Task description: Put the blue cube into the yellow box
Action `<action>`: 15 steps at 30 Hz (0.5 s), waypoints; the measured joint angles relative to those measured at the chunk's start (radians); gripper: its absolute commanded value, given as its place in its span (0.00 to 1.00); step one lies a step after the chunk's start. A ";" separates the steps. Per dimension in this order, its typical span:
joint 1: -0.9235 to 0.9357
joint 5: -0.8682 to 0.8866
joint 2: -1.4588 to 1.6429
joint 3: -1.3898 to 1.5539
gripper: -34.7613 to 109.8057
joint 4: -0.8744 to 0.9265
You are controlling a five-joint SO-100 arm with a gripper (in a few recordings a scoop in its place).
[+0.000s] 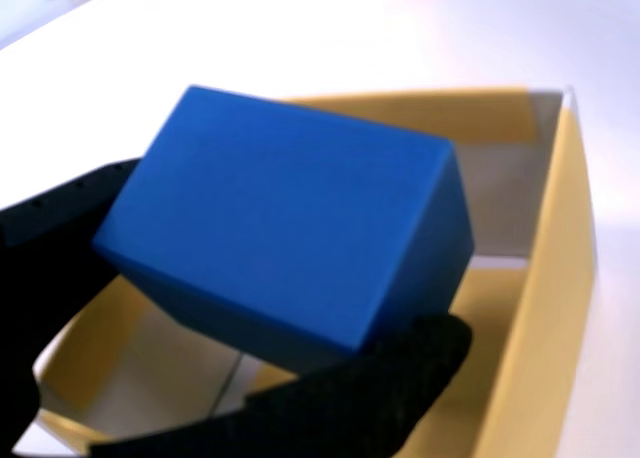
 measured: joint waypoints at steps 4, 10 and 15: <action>-0.009 0.000 -0.021 -0.021 0.48 0.014; -0.018 -0.029 -0.031 -0.040 0.54 0.051; -0.017 -0.051 -0.031 -0.051 0.58 0.057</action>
